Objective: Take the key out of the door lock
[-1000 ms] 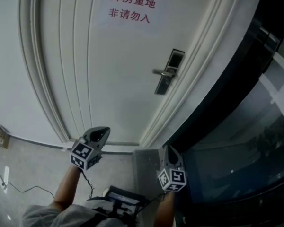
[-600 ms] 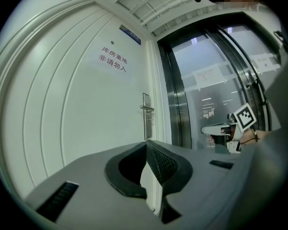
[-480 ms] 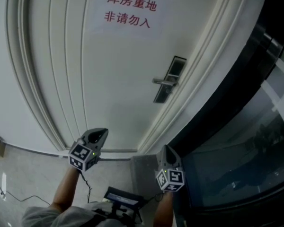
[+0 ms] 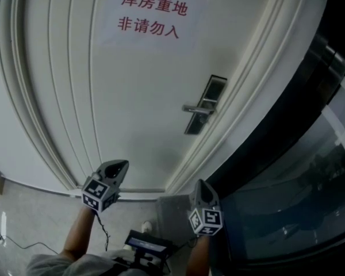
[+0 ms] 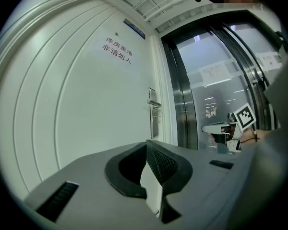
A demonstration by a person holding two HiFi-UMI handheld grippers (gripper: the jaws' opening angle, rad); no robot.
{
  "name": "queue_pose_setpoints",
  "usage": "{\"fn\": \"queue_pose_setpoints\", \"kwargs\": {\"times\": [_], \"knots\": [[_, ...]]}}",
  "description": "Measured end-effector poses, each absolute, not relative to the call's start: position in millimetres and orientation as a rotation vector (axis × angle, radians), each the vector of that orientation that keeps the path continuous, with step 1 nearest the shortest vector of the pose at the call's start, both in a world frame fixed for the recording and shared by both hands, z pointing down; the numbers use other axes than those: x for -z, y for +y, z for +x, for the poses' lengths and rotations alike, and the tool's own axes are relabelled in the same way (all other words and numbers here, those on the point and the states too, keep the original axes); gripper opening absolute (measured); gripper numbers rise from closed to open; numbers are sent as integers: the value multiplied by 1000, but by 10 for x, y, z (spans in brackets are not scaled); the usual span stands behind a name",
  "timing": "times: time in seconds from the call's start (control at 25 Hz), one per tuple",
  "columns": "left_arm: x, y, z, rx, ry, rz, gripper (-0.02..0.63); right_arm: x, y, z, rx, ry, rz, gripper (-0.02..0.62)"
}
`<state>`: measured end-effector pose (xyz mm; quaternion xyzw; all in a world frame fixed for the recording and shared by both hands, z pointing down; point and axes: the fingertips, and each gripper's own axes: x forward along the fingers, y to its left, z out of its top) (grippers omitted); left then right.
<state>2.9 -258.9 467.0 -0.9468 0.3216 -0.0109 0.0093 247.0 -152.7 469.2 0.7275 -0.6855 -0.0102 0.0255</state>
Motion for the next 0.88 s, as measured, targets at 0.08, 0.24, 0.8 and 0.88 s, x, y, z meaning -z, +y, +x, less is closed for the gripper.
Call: {"fn": "queue_pose_setpoints", "kwargs": {"times": [0.08,0.24,0.8,0.88], "knots": [[-4680,-2702,97,35,1019,-2959,8,-4685,-1648,2539,37,-2121,2238,12],[-4698,-2927,262,37,1036,-2966,8,-4694,-1909,2688,35,-2127,2213,12],[-4676,-3638,630,62,1059,-2961,8,-4526,-2691,3035,120,-2116,2175,12],[-4680,-3709,646,67,1066,-2960,8,-4481,-2792,3076,171,-2102,2168,12]]}}
